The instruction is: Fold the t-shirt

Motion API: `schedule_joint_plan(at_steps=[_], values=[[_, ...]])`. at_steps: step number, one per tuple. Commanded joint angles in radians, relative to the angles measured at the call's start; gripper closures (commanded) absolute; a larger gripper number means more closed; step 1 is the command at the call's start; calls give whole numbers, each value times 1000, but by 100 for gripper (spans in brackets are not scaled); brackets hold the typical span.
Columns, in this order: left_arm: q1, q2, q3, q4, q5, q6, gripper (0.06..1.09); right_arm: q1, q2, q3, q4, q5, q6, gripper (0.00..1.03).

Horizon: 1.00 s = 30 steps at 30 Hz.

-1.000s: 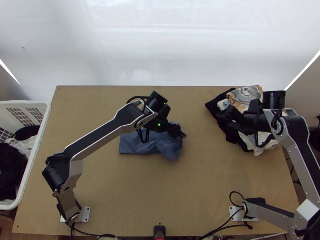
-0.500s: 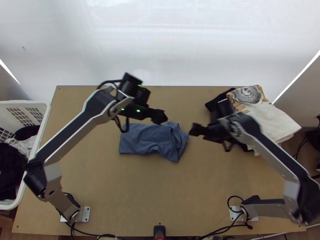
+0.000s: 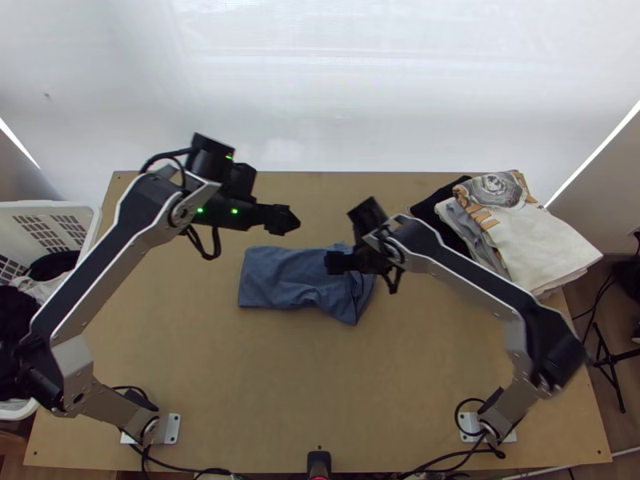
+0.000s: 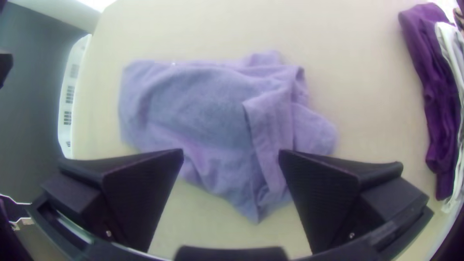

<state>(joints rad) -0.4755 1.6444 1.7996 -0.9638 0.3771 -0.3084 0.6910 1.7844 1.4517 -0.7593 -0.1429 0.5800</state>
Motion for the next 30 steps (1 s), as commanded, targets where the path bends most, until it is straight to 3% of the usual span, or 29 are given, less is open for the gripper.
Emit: schedule_joint_plan(at_steps=[1,6,9,16,30], values=[[46,-35,-17,-3,-1,3,10,16,136,101,11,91,-31,37],[78,-69,-32,-3,-1,17,10,-4,150,95,21,108,-32,68],[101,-86,-49,-3,0,31,10,-24,144,87,31,131,-31,74],[135,-97,-57,-3,0,40,10,-81,147,68,80,175,-23,99],[172,-106,-62,-3,0,58,10,-206,122,29,120,206,-25,98]])
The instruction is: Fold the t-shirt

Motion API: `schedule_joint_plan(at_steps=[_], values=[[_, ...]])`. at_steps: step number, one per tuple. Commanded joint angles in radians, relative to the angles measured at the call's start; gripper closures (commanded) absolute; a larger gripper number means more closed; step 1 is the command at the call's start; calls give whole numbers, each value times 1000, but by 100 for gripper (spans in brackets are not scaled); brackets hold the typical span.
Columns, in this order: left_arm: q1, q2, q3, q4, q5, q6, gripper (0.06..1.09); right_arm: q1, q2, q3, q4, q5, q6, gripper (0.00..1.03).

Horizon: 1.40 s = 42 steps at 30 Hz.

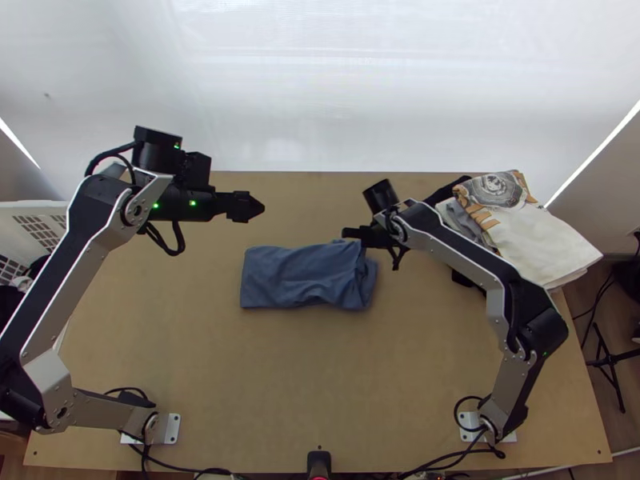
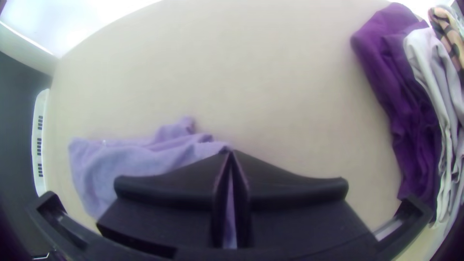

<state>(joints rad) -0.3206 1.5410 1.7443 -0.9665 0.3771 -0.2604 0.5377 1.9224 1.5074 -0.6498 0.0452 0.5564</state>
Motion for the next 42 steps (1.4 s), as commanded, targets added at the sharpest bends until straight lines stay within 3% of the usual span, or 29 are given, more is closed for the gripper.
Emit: schedule_joint_plan(at_steps=[1,2,3,5,6,8,14,19,27,42], values=[[18,-2,-9,0,0,12,10,-59,-19,-33,9,18,-3,93],[22,-2,-11,0,0,13,10,-62,-26,-39,-1,18,-1,88],[22,-2,-12,0,0,13,10,-70,-36,-50,-5,18,2,76],[22,-4,-16,2,0,13,10,-73,-57,-75,-34,18,7,32],[22,-4,-17,0,0,13,10,-73,-71,-84,-62,18,7,16],[22,-5,-20,2,0,13,10,-71,-94,-101,-123,12,0,4],[22,-7,-35,5,3,16,10,-77,-194,-227,-117,-120,-24,4],[14,-7,-37,8,6,15,10,-88,-230,-297,16,-327,-13,4],[34,-33,-39,8,5,23,10,-99,-223,-362,176,-495,48,4],[57,-65,-55,2,5,23,10,-142,-74,-368,282,-495,22,4]])
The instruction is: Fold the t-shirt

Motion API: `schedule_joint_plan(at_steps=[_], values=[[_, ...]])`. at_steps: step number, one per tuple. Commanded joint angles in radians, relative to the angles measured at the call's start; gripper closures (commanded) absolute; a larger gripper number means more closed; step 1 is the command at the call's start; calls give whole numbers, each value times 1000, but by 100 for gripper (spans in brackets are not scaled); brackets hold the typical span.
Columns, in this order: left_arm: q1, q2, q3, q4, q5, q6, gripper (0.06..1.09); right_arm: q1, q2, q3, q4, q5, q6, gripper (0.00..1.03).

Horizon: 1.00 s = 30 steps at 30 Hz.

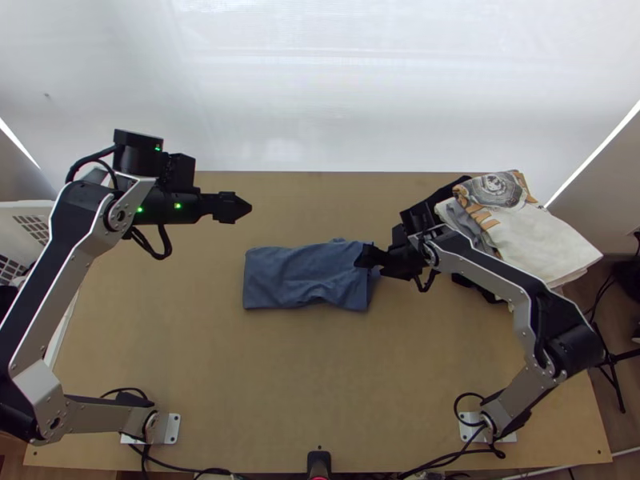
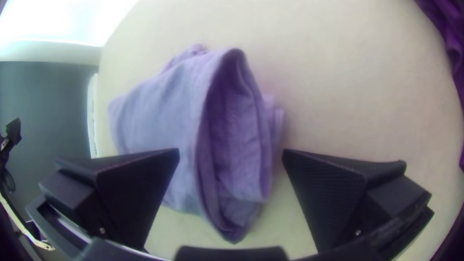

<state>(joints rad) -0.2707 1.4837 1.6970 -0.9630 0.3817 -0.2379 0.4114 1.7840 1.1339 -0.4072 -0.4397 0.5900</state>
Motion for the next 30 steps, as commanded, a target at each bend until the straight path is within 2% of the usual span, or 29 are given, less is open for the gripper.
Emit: schedule_joint_plan(at_steps=[1,9,17,19,20,21,22,23,27,30], values=[[8,-8,-8,0,2,0,10,-22,72,10,39,-10,-16,4],[14,-13,-2,3,2,3,10,-5,110,15,59,-11,-24,4],[10,-10,0,7,2,-3,10,173,157,113,64,-11,5,4],[10,-11,0,6,2,-6,10,210,164,135,64,-11,27,9],[11,-11,0,6,2,-8,10,224,169,141,62,-11,31,15],[13,-14,0,6,2,-8,10,233,169,145,62,-10,45,31],[14,-16,-2,4,2,-8,10,234,169,147,62,-8,59,61],[18,-19,-2,3,0,-8,10,224,169,147,68,19,79,100],[36,-36,-13,0,2,-3,10,171,144,156,13,22,119,100],[51,-45,-26,-2,0,2,10,136,14,182,-38,22,117,100]])
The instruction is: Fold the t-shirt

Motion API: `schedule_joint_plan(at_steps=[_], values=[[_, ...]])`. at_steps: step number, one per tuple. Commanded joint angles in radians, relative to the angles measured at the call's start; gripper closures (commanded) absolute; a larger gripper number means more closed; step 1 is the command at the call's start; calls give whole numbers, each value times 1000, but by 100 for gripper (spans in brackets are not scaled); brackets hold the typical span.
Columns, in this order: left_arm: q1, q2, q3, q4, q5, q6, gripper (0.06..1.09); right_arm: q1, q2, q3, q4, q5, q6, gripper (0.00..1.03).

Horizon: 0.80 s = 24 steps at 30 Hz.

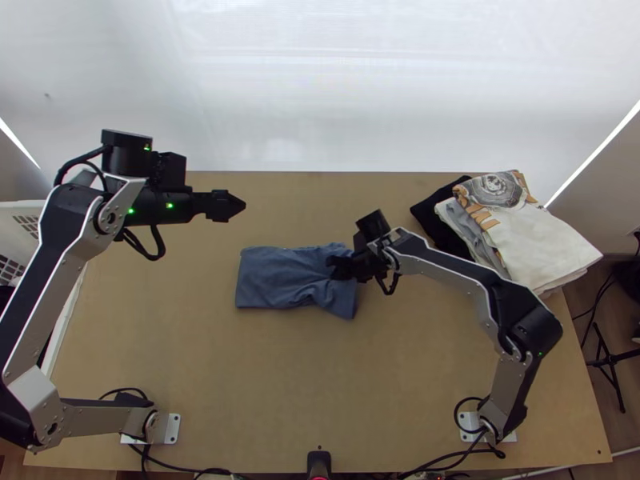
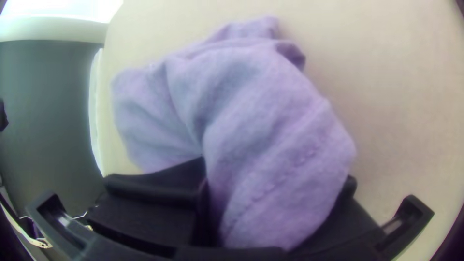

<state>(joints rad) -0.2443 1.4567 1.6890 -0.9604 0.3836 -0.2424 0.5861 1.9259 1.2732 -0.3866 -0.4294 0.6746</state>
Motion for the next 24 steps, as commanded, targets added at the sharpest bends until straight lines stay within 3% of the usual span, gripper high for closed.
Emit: schedule_joint_plan(at_steps=[1,9,15,20,24], values=[[30,-18,-23,-3,0,8,10,-55,-180,57,-58,12,39,100],[23,-4,-40,8,17,0,10,-220,-389,235,-95,-8,155,100],[7,5,-40,26,18,-5,10,-425,-397,380,-94,11,229,100],[-1,5,-40,26,18,-5,10,-605,-377,512,-97,90,240,100],[-4,7,-38,31,18,-5,10,-712,-329,563,-98,96,267,100]])
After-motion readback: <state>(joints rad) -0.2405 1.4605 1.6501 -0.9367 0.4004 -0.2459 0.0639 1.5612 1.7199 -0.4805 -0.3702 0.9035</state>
